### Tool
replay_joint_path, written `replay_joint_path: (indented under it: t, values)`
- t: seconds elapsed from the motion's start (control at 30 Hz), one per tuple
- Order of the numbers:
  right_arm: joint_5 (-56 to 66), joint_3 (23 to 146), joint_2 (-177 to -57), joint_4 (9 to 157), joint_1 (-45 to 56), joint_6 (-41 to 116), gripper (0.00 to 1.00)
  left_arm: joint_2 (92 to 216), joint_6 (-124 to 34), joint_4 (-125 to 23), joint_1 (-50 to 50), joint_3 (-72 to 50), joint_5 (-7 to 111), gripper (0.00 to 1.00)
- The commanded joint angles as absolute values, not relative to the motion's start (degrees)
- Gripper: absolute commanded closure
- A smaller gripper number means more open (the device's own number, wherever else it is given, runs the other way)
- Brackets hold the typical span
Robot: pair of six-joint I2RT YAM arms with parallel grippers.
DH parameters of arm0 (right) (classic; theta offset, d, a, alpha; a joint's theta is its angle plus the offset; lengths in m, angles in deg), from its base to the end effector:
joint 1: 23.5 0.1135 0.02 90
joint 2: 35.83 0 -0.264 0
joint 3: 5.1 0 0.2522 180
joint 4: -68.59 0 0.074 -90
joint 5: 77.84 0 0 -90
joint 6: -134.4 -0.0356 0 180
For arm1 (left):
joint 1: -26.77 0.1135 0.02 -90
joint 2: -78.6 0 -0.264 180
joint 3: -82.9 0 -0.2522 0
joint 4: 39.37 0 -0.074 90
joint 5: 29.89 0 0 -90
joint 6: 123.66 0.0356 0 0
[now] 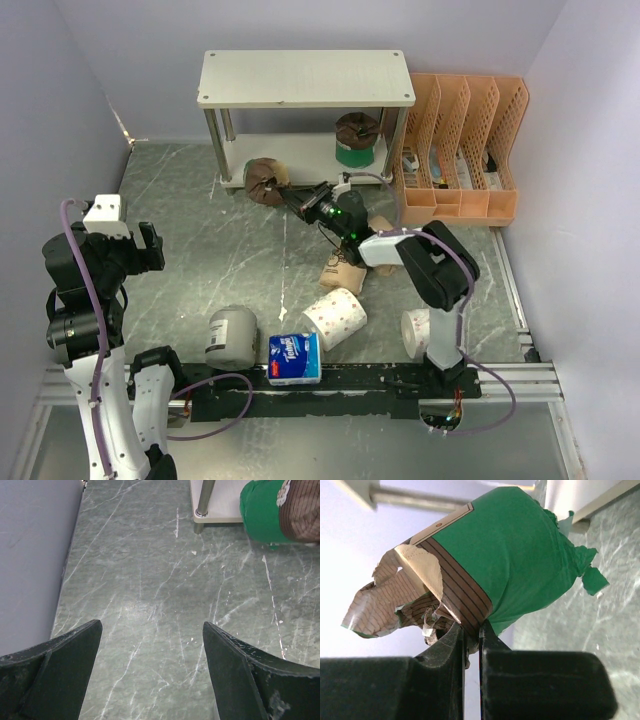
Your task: Place and organize the paper towels onto the shelf
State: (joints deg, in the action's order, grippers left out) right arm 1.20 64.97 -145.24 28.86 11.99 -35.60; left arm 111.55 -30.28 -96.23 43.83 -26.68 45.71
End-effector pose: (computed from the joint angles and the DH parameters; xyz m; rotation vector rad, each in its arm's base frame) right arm 0.3313 0.2445 0.2034 0.5334 1.7738 1.6642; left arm 0.0991 0.0212 0.3745 -0.0572 1.8973 0.0025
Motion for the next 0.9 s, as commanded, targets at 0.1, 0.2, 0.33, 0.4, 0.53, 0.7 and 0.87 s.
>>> replay_joint_path:
  t: [0.1, 0.2, 0.33, 0.4, 0.53, 0.7, 0.87]
  values:
    - [15.4, 73.5, -152.8, 11.0, 7.9, -51.5, 1.0, 111.3, -30.8, -94.6, 44.5, -27.0, 46.1, 0.06]
    - [20.6, 75.5, -152.5, 18.1, 6.1, -50.2, 1.0, 111.3, -30.8, -94.6, 44.5, -27.0, 46.2, 0.06]
    - [27.4, 78.9, -149.9, 32.6, 5.1, -48.6, 1.0, 111.1, -30.8, -94.5, 44.5, -27.0, 46.2, 0.06]
    - [28.3, 82.2, -149.9, 41.8, 5.1, -48.5, 1.0, 111.0, -30.8, -94.5, 44.5, -27.0, 46.2, 0.06]
    - [28.9, 86.4, -150.2, 52.4, 3.1, -48.9, 1.0, 111.1, -30.8, -94.6, 44.5, -27.0, 46.2, 0.06]
    - [32.5, 88.7, -150.3, 59.3, 2.6, -48.5, 1.0, 111.1, -30.8, -94.6, 44.5, -27.0, 46.1, 0.06]
    - [26.1, 91.4, -153.5, 59.3, 0.5, -48.6, 0.85, 111.3, -30.8, -94.6, 44.5, -27.0, 46.0, 0.07]
